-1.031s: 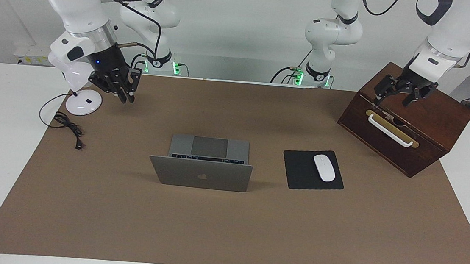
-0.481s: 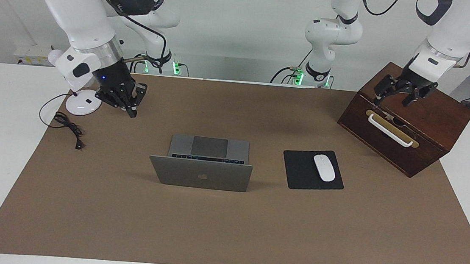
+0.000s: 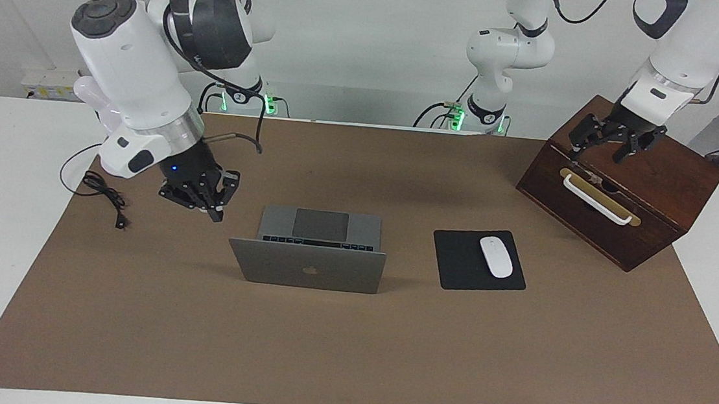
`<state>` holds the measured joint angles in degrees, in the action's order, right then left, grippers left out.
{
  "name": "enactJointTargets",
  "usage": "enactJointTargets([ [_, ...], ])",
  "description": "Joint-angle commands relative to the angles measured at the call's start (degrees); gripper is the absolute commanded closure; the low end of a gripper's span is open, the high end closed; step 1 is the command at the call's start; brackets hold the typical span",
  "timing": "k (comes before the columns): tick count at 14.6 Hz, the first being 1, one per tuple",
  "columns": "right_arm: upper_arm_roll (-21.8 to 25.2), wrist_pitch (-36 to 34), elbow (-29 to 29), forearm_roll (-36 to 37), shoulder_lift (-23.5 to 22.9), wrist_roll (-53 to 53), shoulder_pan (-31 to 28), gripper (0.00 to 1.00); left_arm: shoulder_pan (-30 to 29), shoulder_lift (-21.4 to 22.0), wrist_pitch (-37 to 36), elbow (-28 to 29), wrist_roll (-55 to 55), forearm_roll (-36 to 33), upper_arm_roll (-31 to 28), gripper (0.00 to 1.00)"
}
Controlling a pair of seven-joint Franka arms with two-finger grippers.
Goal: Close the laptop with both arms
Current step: 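Move the right gripper toward the laptop screen's top edge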
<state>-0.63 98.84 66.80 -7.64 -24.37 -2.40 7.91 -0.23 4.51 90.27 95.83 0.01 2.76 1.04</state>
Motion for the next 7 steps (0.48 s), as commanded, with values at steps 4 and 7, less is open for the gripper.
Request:
enactJointTargets([
  [4,-1.29,2.49,-4.13,0.00,-3.58,0.47,0.09,1.00,0.58,0.94,2.01,1.19,-2.29,-1.09,-0.07,0.56],
  [7,-2.00,4.16,-4.13,0.00,-4.46,0.47,0.00,1.00,0.41,1.20,7.27,2.16,-6.41,-1.09,-0.07,1.00],
])
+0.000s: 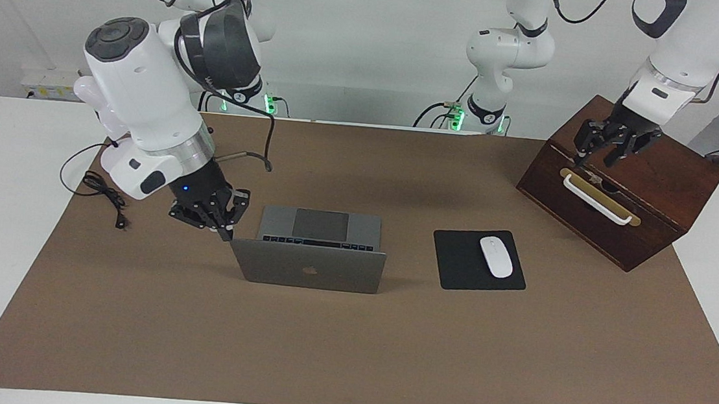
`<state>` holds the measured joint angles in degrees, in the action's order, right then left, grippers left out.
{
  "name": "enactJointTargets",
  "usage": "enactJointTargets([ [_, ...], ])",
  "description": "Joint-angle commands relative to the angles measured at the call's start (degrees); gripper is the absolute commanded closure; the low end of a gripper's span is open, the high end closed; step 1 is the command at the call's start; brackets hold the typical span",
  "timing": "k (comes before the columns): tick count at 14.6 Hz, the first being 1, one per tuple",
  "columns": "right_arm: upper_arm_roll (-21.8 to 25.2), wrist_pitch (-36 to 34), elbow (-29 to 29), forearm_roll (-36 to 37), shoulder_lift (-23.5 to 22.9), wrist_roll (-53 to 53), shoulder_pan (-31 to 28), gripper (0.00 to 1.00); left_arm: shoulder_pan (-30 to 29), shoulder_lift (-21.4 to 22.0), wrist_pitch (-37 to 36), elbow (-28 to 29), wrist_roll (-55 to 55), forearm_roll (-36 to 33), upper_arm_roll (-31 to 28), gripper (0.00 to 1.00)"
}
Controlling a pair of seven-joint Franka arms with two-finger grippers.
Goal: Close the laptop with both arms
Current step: 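Move the right gripper toward the laptop screen's top edge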
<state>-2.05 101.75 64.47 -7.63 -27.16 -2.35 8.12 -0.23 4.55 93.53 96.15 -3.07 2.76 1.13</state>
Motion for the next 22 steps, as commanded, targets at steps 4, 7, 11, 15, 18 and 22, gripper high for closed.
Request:
enactJointTargets([
  [4,-0.94,3.45,-1.81,-0.01,-2.99,0.42,-0.04,1.00,-0.30,1.25,4.81,2.37,-5.02,-0.65,-0.25,1.00],
  [7,-0.85,4.33,-1.72,0.07,-3.43,0.33,0.93,1.00,0.32,1.25,4.73,2.46,-4.67,-0.04,-0.43,1.00],
  [11,-0.85,6.09,-1.11,0.16,-3.52,0.15,1.28,1.00,0.93,1.25,5.69,2.55,-4.48,-0.13,-0.25,1.00],
  [15,-0.85,7.50,0.03,0.07,-3.78,0.15,1.28,1.00,3.29,1.25,9.81,3.78,-2.57,-0.04,-0.17,1.00],
  [18,-0.94,9.78,2.76,-0.02,-3.78,0.33,1.37,1.00,5.41,2.30,13.51,6.85,-2.29,0.05,0.01,1.00],
  [22,-1.03,9.96,6.88,-0.28,-3.26,0.24,2.78,1.00,9.36,5.10,23.15,14.21,-2.29,2.41,0.01,1.00],
])
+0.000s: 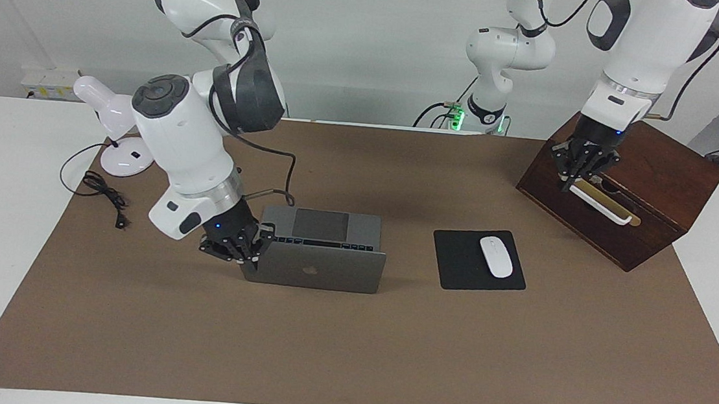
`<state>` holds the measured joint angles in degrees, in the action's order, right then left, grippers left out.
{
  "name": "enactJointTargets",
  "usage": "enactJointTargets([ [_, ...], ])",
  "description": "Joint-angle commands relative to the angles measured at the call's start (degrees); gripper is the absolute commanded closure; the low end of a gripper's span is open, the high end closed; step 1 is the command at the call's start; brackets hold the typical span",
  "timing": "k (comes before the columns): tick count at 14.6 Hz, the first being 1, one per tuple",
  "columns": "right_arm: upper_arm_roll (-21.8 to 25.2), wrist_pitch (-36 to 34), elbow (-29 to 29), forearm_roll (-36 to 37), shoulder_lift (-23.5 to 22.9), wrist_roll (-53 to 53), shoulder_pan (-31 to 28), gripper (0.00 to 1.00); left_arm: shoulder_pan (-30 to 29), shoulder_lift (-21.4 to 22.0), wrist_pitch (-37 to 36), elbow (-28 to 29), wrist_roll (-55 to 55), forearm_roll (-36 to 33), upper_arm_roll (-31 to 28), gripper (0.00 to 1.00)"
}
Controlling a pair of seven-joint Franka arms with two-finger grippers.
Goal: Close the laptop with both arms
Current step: 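Reach the left gripper to the laptop's near corner while the right gripper holds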
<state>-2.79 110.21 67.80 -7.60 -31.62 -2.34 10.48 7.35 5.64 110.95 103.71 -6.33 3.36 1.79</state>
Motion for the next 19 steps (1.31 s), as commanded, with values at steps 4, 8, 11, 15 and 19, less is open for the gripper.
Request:
enactJointTargets([
  [4,-0.29,1.41,4.71,-0.31,1.74,0.32,0.42,1.00,6.79,7.98,21.57,18.35,0.79,2.79,-0.74,1.00],
  [8,-0.38,1.41,5.24,-0.66,1.83,0.32,0.42,1.00,10.40,8.07,27.37,21.61,0.88,2.79,-0.74,1.00],
  [11,-0.38,1.50,6.29,-0.75,2.36,0.41,0.42,1.00,13.91,7.90,36.77,27.14,0.79,2.79,-0.74,1.00],
  [15,-0.38,1.50,6.47,-0.75,2.44,0.32,0.42,1.00,19.53,7.81,46.70,34.70,0.18,2.79,-0.74,1.00],
  [19,-0.29,3.69,9.71,-0.75,3.76,0.41,0.51,1.00,23.14,5.71,54.71,38.50,-0.70,2.79,-0.74,1.00],
])
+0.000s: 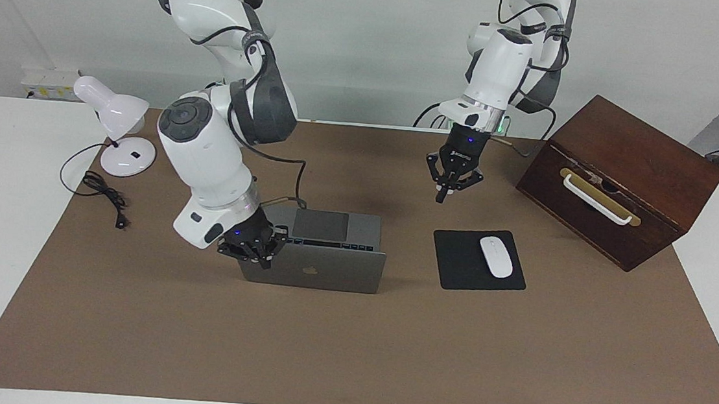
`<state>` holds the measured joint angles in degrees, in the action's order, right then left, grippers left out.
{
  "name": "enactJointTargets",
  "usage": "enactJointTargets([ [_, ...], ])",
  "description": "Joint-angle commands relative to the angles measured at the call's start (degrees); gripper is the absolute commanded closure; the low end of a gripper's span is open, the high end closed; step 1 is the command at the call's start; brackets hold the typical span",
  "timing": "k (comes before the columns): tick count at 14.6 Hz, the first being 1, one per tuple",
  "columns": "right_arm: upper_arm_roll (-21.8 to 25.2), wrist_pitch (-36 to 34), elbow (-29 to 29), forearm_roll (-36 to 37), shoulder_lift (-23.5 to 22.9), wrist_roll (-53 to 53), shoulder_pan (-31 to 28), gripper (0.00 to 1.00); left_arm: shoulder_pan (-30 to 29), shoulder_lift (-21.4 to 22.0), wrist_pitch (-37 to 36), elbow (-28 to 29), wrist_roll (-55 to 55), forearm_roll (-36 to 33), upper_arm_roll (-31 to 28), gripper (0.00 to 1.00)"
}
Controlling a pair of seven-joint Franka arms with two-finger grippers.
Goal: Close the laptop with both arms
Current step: 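Reach the left gripper to the laptop's near corner while the right gripper holds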
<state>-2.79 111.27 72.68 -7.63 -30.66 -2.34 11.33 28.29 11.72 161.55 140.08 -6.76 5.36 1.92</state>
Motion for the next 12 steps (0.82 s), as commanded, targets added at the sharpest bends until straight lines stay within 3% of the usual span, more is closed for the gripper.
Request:
enactJointTargets([
  [1,-0.38,2.98,5.53,-0.72,3.15,0.41,-0.34,1.00,2.99,-1.51,6.04,2.22,-0.70,0.80,-0.86,1.00],
  [8,-0.38,3.25,5.89,-0.72,3.33,0.41,-0.34,1.00,7.74,-9.16,18.25,2.66,-2.73,0.80,-0.86,1.00],
  [12,-0.38,3.25,5.89,-0.72,3.33,0.41,-0.34,1.00,9.33,-11.27,21.95,2.66,-2.73,0.80,-0.86,1.00],
])
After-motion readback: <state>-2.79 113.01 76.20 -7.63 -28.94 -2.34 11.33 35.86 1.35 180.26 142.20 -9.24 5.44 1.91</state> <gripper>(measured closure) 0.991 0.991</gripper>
